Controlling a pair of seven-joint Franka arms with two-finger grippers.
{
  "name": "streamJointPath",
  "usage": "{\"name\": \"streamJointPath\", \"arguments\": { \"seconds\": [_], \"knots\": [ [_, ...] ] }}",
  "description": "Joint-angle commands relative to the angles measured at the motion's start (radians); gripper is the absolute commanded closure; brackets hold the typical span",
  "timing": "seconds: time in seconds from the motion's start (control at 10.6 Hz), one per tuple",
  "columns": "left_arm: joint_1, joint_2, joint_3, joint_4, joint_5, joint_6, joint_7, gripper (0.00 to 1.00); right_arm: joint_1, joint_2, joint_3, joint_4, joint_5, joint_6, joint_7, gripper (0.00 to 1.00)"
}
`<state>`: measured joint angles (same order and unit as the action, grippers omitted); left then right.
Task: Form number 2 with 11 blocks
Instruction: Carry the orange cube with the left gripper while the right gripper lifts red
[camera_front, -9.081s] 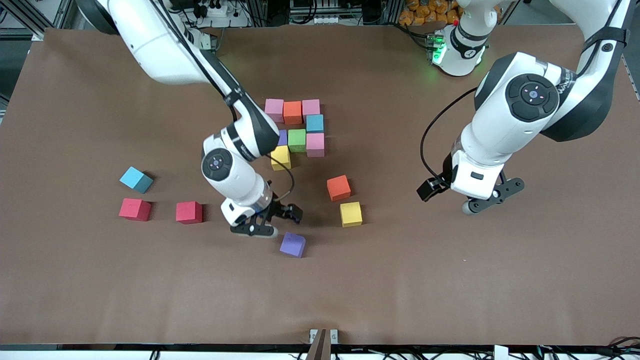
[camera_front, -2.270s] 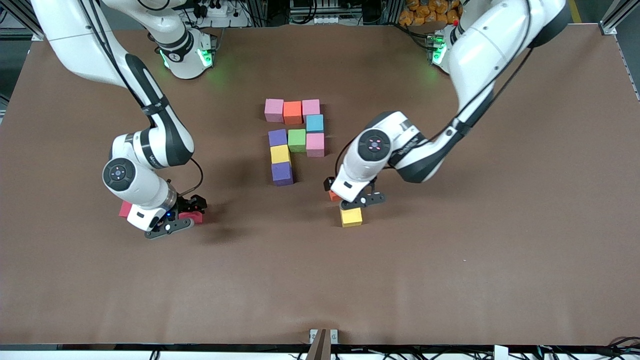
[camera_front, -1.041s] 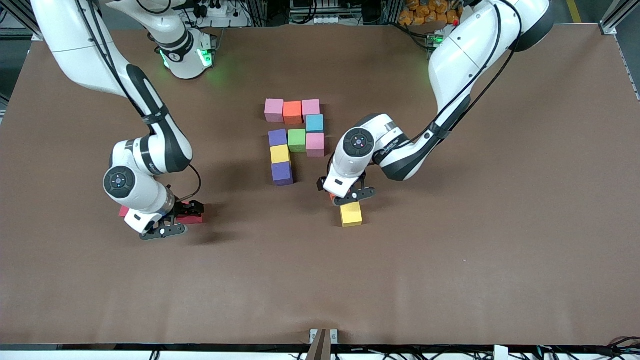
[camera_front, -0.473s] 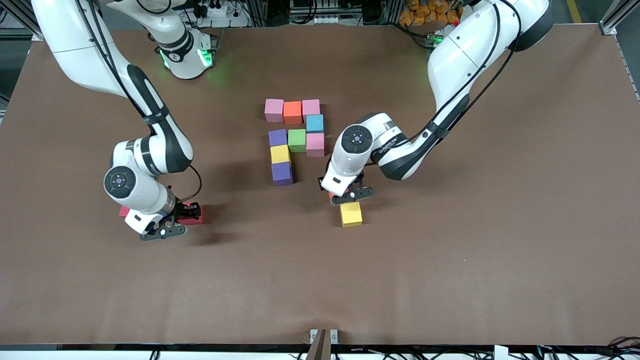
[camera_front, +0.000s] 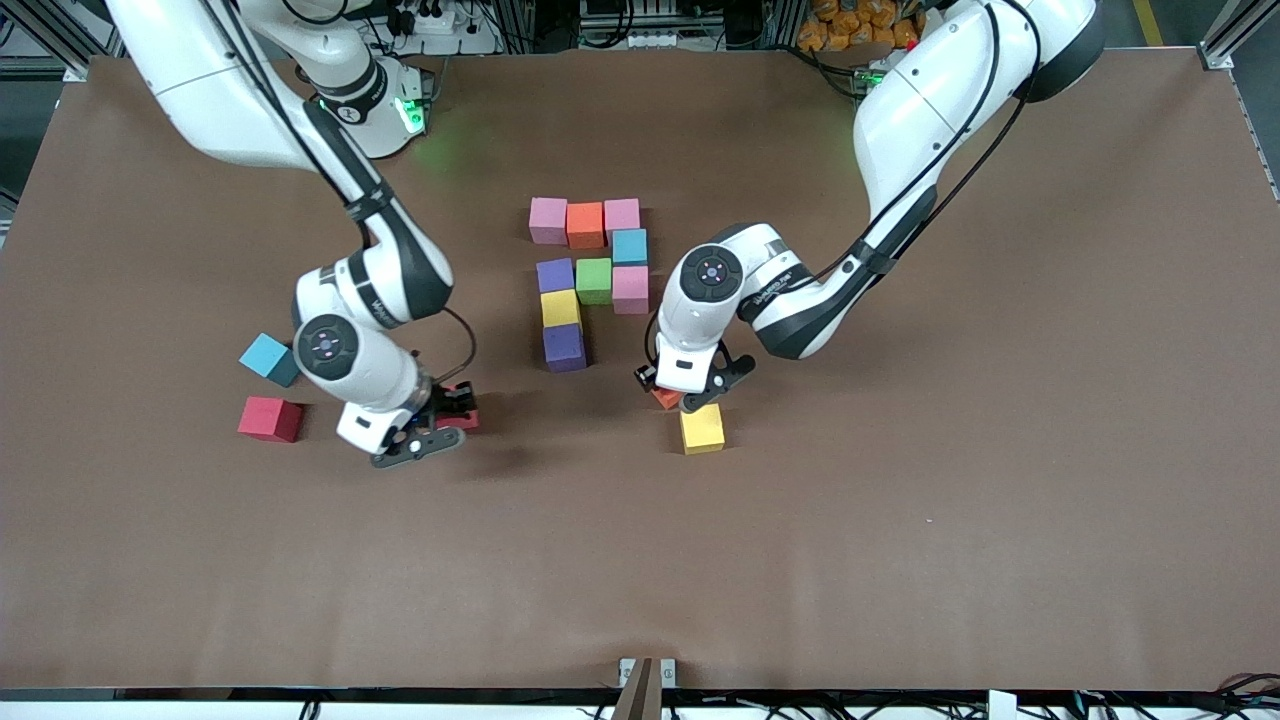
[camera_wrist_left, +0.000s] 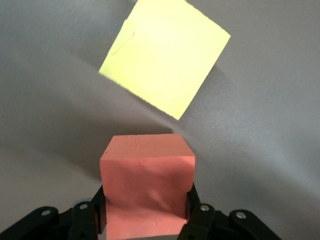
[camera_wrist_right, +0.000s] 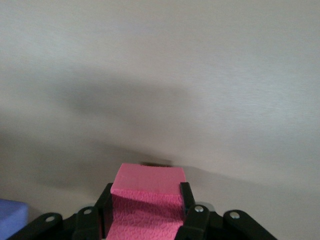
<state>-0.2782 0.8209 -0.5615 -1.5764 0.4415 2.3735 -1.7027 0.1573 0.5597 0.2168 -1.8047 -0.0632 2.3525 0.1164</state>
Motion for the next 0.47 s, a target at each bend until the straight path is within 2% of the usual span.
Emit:
{"name": "streamJointPath", "arguments": {
  "seconds": [0.0,0.19,0.38],
  "knots": [
    [-0.036,-0.006,0.005,0.015,0.002,0.004,-0.237,0.87,0.034,0.000,0.016,0.028,-0.006,-0.030,0.095,1.00],
    [-0.059,-0.005,0.008,0.059,-0.001,0.004,-0.435,0.87,0.070,0.000,0.065,0.054,-0.007,-0.027,0.098,1.00],
    [-0.090,-0.003,0.009,0.085,-0.001,0.004,-0.561,0.87,0.129,0.002,0.070,0.076,-0.004,-0.029,0.120,1.00]
  ]
}}
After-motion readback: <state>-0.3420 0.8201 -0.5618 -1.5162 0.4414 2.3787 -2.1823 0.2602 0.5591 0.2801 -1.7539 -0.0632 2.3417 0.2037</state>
